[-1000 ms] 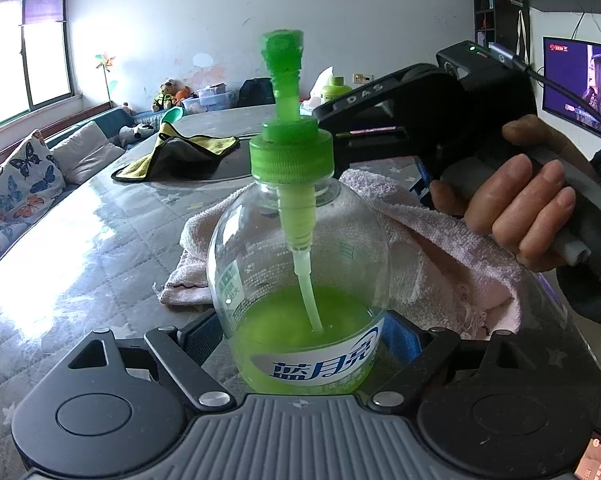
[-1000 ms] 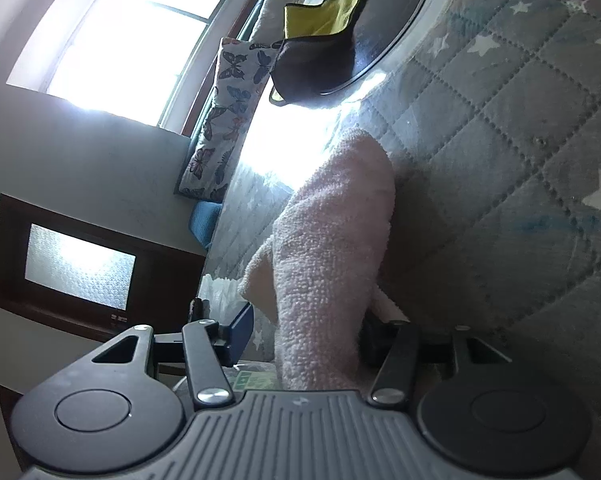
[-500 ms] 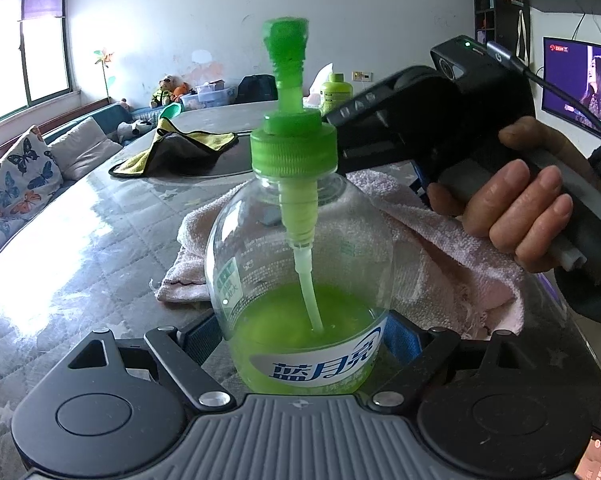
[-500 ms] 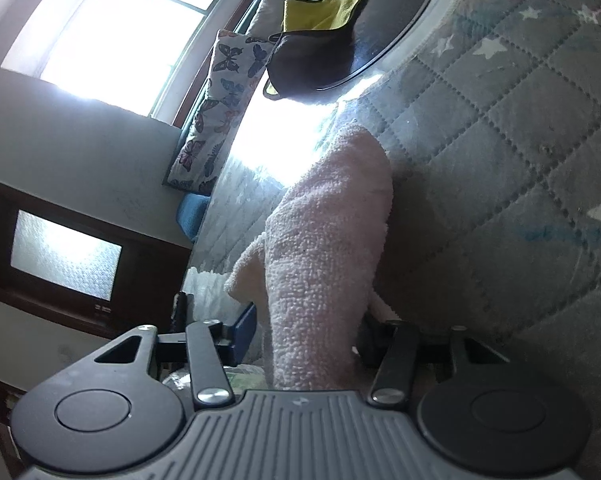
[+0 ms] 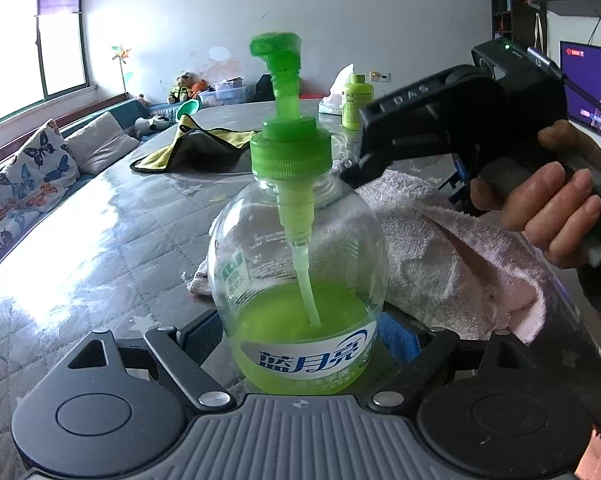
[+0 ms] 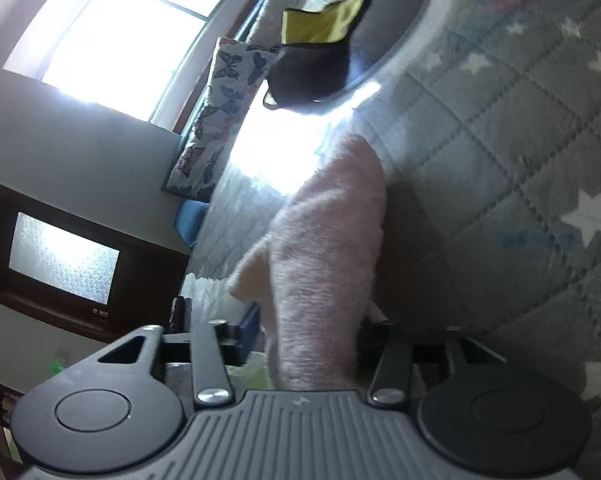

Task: Clean container
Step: 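Rub the pink towel along the bottle's side with the right tool, then drape the pink towel over the bottle's shoulder with the right tool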

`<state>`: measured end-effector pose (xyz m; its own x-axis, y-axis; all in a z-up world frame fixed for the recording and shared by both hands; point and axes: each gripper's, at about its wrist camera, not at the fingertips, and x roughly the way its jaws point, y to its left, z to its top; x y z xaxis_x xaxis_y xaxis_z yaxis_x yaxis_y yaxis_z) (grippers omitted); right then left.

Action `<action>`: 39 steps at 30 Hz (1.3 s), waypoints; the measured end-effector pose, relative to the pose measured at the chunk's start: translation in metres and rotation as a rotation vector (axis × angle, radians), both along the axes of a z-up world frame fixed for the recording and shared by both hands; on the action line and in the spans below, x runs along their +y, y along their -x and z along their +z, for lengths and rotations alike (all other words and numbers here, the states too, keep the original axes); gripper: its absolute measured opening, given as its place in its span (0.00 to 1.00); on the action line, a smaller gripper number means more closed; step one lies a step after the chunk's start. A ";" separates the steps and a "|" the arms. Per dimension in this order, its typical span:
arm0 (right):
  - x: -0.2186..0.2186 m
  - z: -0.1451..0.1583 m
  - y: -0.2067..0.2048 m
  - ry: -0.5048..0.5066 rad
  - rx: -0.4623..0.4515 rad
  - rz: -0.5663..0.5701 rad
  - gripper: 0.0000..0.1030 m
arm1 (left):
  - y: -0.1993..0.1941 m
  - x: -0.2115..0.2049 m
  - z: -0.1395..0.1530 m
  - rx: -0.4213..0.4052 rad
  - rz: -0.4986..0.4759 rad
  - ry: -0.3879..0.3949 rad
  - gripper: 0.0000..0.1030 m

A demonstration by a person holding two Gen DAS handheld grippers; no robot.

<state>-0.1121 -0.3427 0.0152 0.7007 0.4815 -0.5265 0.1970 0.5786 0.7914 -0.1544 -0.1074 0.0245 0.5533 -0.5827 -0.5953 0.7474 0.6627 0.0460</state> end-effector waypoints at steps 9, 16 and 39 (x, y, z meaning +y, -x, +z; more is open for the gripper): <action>0.015 0.007 -0.008 0.096 0.002 0.038 0.61 | 0.001 0.001 0.002 0.014 0.013 0.009 0.88; 0.020 0.011 -0.013 0.128 0.004 0.047 0.62 | 0.002 0.000 0.001 0.027 0.017 0.006 0.88; 0.010 0.010 0.001 0.157 0.018 0.007 0.31 | 0.000 -0.007 -0.006 0.021 0.019 -0.010 0.87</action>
